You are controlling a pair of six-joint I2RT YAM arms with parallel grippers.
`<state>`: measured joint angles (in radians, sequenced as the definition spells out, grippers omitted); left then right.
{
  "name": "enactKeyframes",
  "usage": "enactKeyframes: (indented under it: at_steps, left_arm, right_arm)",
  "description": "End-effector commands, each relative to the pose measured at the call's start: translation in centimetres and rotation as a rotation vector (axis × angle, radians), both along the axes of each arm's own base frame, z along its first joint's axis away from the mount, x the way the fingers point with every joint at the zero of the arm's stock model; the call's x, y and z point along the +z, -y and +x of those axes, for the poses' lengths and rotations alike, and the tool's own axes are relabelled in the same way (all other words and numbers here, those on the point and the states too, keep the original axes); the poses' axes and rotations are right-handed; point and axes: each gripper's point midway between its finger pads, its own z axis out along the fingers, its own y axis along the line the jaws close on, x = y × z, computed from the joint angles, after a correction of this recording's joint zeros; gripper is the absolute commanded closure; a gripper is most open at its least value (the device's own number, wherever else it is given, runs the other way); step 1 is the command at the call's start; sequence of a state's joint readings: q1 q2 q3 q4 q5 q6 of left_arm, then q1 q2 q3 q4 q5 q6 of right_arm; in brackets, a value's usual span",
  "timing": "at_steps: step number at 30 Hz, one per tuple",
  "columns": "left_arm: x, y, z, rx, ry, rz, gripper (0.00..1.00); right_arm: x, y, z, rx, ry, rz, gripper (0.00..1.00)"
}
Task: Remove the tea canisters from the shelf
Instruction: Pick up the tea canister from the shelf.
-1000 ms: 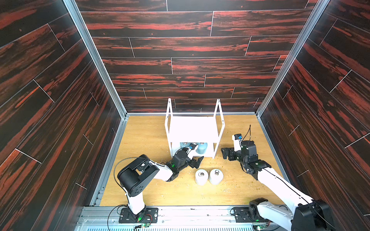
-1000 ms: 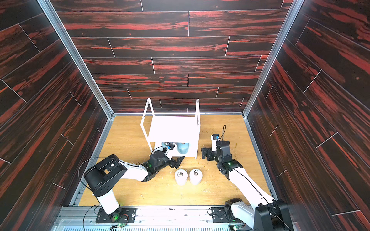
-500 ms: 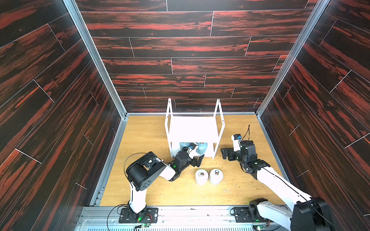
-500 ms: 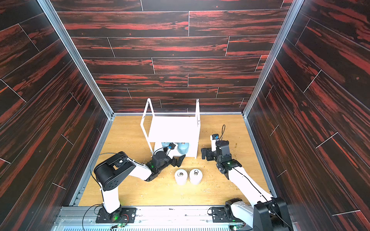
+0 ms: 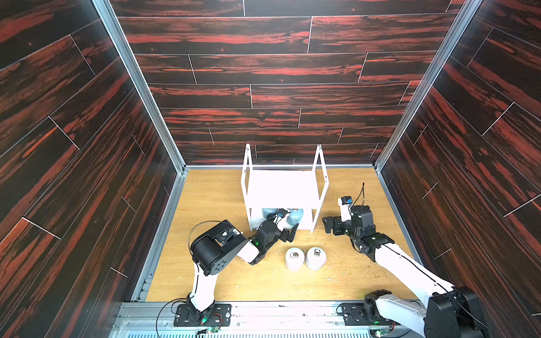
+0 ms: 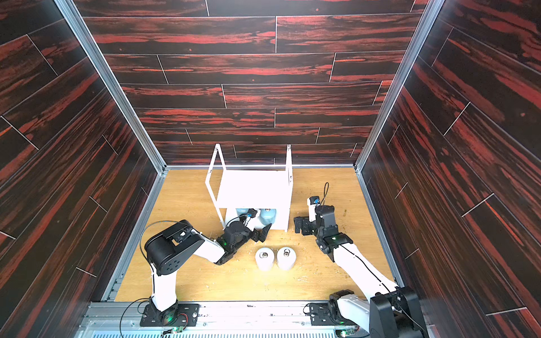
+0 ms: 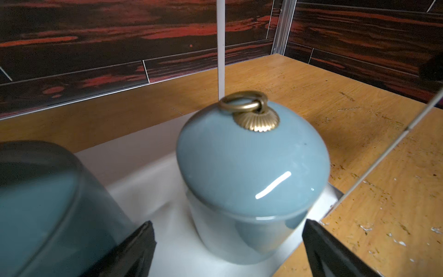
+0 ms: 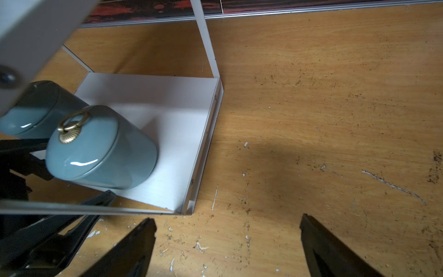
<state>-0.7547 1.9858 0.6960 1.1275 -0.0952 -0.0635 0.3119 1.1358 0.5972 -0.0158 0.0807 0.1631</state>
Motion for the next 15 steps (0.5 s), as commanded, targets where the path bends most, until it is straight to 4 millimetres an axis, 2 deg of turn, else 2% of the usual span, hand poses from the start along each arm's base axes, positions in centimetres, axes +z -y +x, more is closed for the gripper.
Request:
enactKeyframes:
  at_steps: [1, 15]
  left_arm:
    - [1.12, 0.13, 0.91, 0.023, 0.052, -0.018, 0.0]
    - [0.83, 1.01, 1.32, 0.004, 0.093, -0.066, 0.0]
  right_arm:
    - [-0.02, -0.07, 0.14, 0.009, 0.003, 0.002, 0.02]
    - [-0.13, -0.12, 0.27, 0.013, -0.002, 0.001, 0.02]
